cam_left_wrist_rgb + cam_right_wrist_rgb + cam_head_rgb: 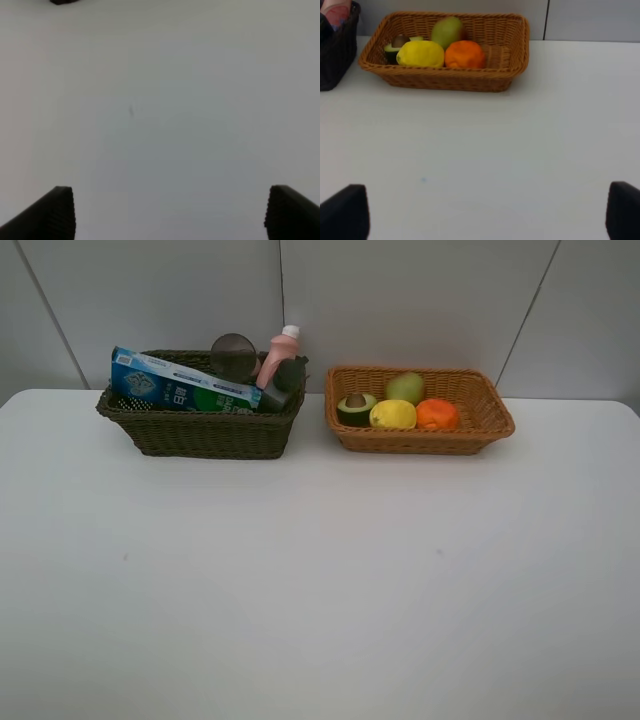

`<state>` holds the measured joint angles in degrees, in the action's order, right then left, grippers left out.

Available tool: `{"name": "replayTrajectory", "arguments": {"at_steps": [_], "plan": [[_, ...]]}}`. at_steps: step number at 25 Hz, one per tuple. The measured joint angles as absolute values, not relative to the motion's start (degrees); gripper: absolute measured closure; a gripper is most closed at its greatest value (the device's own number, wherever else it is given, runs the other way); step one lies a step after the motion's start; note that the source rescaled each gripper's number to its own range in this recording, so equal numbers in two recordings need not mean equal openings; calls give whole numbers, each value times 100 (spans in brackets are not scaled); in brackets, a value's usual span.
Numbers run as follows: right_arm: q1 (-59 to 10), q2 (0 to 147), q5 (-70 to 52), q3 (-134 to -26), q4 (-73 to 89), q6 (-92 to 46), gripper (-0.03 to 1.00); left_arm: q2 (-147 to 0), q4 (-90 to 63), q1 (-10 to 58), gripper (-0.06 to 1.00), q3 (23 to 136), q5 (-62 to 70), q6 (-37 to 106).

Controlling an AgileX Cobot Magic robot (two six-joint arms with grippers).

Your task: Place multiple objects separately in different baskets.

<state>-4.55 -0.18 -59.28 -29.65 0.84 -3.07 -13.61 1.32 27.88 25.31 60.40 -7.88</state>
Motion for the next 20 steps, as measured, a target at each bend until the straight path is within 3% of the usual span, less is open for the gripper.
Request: {"name": "replayTrajectory", "arguments": {"at_steps": [7, 15, 20], "plan": [[-455, -18, -5928, -2965, 84, -307, -3, -72, 39, 2086, -6, 2390, 6146, -167], [-455, -18, -5928, -2965, 84, -307, -3, 27, 0, 1386, -6, 2390, 6146, -100], [-455, -18, -5928, -2965, 84, -307, -3, 27, 0, 1317, -6, 2390, 6146, -95]]}}
